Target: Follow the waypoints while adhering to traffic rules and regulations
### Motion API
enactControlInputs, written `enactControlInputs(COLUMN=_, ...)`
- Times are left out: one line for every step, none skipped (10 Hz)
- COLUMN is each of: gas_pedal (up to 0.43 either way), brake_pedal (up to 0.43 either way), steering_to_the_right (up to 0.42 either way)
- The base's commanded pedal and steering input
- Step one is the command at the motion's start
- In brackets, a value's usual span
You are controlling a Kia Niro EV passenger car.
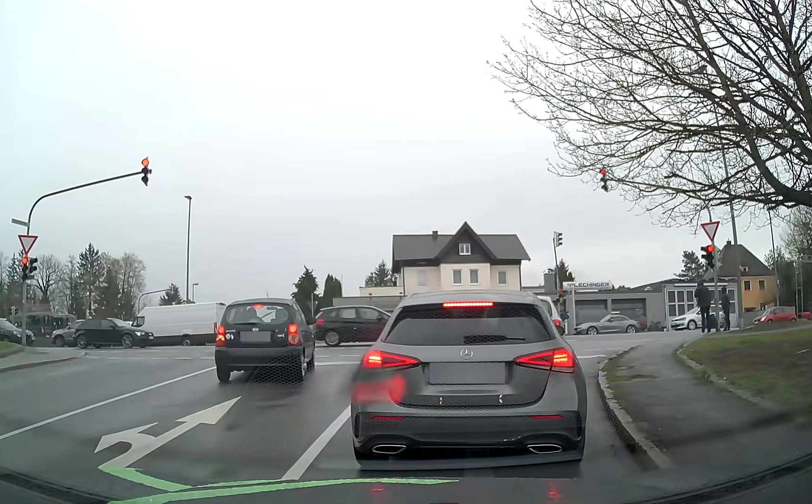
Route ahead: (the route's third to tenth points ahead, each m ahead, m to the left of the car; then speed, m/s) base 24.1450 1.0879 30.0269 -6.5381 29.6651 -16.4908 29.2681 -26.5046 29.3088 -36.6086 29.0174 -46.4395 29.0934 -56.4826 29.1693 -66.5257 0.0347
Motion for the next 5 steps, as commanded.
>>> enactControlInputs(gas_pedal=0.000, brake_pedal=0.445, steering_to_the_right=0.161)
enactControlInputs(gas_pedal=0.000, brake_pedal=0.439, steering_to_the_right=0.160)
enactControlInputs(gas_pedal=0.000, brake_pedal=0.427, steering_to_the_right=0.160)
enactControlInputs(gas_pedal=0.000, brake_pedal=0.415, steering_to_the_right=0.160)
enactControlInputs(gas_pedal=0.000, brake_pedal=0.409, steering_to_the_right=0.161)
